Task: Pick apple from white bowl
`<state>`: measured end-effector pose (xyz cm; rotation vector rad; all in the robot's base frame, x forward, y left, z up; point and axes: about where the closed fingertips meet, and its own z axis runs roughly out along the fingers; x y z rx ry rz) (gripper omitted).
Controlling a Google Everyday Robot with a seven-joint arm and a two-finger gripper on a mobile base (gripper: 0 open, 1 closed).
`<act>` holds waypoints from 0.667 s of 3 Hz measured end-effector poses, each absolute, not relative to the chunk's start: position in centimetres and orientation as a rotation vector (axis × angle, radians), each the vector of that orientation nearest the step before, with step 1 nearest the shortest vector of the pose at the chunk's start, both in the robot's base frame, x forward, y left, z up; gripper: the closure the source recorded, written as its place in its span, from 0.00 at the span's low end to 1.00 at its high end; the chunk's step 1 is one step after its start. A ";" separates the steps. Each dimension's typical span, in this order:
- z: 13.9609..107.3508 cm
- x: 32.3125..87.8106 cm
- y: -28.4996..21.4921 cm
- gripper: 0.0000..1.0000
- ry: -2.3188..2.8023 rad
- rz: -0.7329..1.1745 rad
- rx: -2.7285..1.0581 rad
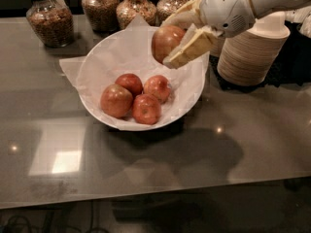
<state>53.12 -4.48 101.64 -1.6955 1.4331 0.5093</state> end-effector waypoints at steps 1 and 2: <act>103.7 53.6 0.1 1.00 1.343 0.525 -1.805; 103.7 53.6 0.0 1.00 1.344 0.525 -1.804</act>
Offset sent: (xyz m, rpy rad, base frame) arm 0.0044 0.0307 0.0155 -0.0284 -0.0169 0.0763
